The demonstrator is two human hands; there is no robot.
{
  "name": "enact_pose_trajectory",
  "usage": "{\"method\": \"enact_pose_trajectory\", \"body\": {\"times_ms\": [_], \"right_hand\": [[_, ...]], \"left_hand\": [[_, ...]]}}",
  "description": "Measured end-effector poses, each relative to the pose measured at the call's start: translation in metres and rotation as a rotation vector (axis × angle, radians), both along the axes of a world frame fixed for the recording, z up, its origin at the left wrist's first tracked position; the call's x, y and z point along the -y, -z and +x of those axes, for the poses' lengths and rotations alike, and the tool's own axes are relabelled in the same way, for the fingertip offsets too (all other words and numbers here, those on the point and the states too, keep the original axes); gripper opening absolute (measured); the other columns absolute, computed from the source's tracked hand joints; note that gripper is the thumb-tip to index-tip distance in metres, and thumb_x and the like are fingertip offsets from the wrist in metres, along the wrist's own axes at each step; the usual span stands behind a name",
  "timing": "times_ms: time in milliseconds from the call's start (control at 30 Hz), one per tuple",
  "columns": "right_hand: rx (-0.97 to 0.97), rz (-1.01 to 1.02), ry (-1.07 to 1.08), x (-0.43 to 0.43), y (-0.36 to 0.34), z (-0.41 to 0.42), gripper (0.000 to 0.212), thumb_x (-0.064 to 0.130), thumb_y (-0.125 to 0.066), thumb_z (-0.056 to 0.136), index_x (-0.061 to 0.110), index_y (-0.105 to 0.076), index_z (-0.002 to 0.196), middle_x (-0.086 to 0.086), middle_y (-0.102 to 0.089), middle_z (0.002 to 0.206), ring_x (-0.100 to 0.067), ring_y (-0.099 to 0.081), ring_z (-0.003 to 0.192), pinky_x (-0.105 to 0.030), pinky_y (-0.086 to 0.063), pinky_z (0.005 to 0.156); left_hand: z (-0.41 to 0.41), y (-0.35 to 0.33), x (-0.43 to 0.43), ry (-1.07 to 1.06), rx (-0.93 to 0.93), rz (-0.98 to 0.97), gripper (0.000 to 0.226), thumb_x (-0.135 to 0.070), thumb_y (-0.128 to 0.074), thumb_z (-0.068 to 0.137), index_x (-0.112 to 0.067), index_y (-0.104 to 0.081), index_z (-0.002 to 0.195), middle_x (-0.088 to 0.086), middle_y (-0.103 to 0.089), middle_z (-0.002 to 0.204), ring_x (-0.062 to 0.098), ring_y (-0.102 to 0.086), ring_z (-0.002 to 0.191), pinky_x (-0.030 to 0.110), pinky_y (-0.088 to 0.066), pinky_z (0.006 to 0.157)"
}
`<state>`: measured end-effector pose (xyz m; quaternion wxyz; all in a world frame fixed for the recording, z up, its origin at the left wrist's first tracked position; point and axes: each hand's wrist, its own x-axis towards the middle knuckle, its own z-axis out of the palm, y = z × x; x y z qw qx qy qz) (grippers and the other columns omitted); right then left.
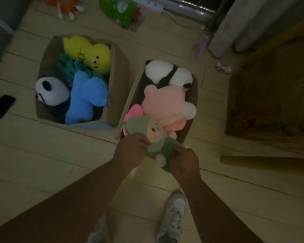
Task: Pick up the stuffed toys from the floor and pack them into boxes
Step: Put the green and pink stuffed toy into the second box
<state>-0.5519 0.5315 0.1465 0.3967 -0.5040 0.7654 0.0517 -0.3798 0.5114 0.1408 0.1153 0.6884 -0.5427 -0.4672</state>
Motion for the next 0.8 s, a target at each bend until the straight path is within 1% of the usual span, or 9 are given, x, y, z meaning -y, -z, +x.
{"method": "enact_pose_trajectory", "body": {"times_ms": [67, 200, 267, 400, 500, 600, 633, 700, 800], "right_hand": [[-0.009, 0.01, -0.009, 0.0, 0.007, -0.003, 0.046, 0.014, -0.052, 0.089, 0.022, -0.054, 0.134, -0.011, -0.051, 0.137, -0.025, -0.049, 0.125, -0.023, -0.037, 0.101], [-0.029, 0.005, -0.005, 0.005, 0.015, -0.012, 0.039, 0.014, -0.052, 0.088, 0.02, -0.061, 0.126, -0.011, -0.057, 0.124, -0.025, -0.057, 0.113, -0.024, -0.043, 0.092], [-0.035, -0.029, 0.005, 0.013, 0.021, -0.016, 0.039, 0.014, -0.053, 0.087, 0.019, -0.063, 0.124, -0.012, -0.059, 0.122, -0.025, -0.059, 0.11, -0.025, -0.045, 0.092], [0.019, -0.048, 0.019, 0.032, 0.039, -0.017, 0.043, 0.014, -0.05, 0.083, 0.019, -0.062, 0.124, -0.013, -0.059, 0.121, -0.026, -0.057, 0.11, -0.022, -0.043, 0.089], [0.045, -0.087, 0.036, 0.04, 0.058, -0.015, 0.054, 0.026, -0.04, 0.071, 0.019, -0.066, 0.118, -0.012, -0.063, 0.113, -0.026, -0.061, 0.104, -0.023, -0.045, 0.085], [0.043, -0.038, 0.05, 0.046, 0.083, -0.011, 0.038, 0.023, -0.043, 0.084, 0.015, -0.065, 0.114, -0.008, -0.06, 0.115, -0.025, -0.058, 0.106, -0.014, -0.035, 0.074], [0.035, -0.032, 0.033, 0.046, 0.091, -0.01, 0.037, 0.023, -0.042, 0.086, 0.014, -0.063, 0.115, -0.008, -0.057, 0.119, -0.025, -0.056, 0.108, -0.014, -0.033, 0.074], [0.01, -0.037, 0.012, 0.04, 0.109, -0.007, 0.034, 0.016, -0.048, 0.087, 0.013, -0.061, 0.118, -0.011, -0.053, 0.125, -0.028, -0.054, 0.11, -0.02, -0.041, 0.081], [-0.018, -0.026, -0.032, 0.03, 0.119, -0.004, 0.031, 0.009, -0.056, 0.084, 0.015, -0.063, 0.114, -0.012, -0.048, 0.129, -0.031, -0.056, 0.108, -0.028, -0.046, 0.089]], "left_hand": [[-0.001, 0.006, 0.0, 0.014, 0.02, 0.017, 0.016, -0.009, -0.056, 0.087, -0.013, -0.071, 0.09, -0.001, -0.068, 0.096, 0.009, -0.055, 0.084, 0.008, -0.034, 0.059], [-0.012, 0.013, 0.006, 0.021, 0.059, 0.081, 0.017, -0.011, -0.055, 0.088, -0.014, -0.072, 0.093, 0.001, -0.069, 0.103, 0.018, -0.061, 0.096, 0.019, -0.042, 0.076], [-0.018, 0.018, 0.013, 0.008, 0.071, 0.069, 0.018, -0.009, -0.056, 0.088, -0.012, -0.072, 0.095, 0.001, -0.068, 0.105, 0.017, -0.06, 0.099, 0.016, -0.04, 0.076], [-0.023, 0.041, 0.029, 0.006, 0.088, -0.009, 0.021, -0.002, -0.057, 0.083, -0.008, -0.072, 0.096, 0.003, -0.068, 0.107, 0.011, -0.057, 0.096, 0.003, -0.031, 0.068], [-0.026, 0.061, 0.041, -0.004, 0.085, -0.005, 0.021, -0.002, -0.057, 0.083, -0.01, -0.071, 0.096, 0.003, -0.067, 0.107, 0.011, -0.056, 0.095, 0.009, -0.033, 0.075], [-0.026, 0.082, 0.052, 0.022, 0.107, 0.021, 0.023, -0.001, -0.055, 0.084, -0.01, -0.071, 0.098, 0.002, -0.065, 0.111, 0.017, -0.057, 0.105, 0.017, -0.038, 0.086], [-0.026, 0.089, 0.053, 0.031, 0.126, 0.041, 0.024, 0.0, -0.055, 0.083, -0.011, -0.071, 0.097, 0.003, -0.064, 0.113, 0.018, -0.056, 0.108, 0.019, -0.038, 0.09], [-0.023, 0.104, 0.048, 0.036, 0.161, 0.099, 0.025, 0.002, -0.055, 0.081, -0.014, -0.071, 0.092, 0.005, -0.064, 0.115, 0.02, -0.055, 0.111, 0.023, -0.039, 0.094], [-0.02, 0.116, 0.032, 0.012, 0.181, 0.151, 0.025, 0.003, -0.054, 0.082, -0.019, -0.066, 0.082, 0.009, -0.064, 0.113, 0.027, -0.056, 0.11, 0.031, -0.046, 0.094]]}}
